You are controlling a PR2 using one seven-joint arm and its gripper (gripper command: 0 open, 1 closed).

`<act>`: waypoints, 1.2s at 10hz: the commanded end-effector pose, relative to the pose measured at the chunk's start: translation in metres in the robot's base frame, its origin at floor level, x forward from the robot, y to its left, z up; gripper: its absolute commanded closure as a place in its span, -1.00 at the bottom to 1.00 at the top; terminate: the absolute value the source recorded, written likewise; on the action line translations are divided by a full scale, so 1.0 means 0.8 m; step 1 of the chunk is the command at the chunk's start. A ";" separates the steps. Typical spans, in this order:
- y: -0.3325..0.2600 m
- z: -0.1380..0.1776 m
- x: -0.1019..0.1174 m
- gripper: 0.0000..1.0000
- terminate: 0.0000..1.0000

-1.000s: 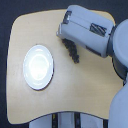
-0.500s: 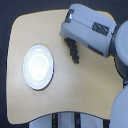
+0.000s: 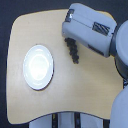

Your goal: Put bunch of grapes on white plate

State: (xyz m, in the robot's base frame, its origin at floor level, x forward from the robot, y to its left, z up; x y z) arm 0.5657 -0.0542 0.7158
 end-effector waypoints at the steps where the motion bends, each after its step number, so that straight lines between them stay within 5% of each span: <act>1: -0.005 0.019 -0.005 1.00 -1.00; 4: -0.015 0.037 -0.002 1.00 -1.00; 12: -0.019 0.190 -0.009 1.00 -1.00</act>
State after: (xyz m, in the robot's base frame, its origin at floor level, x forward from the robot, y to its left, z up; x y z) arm 0.5650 -0.0720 0.8018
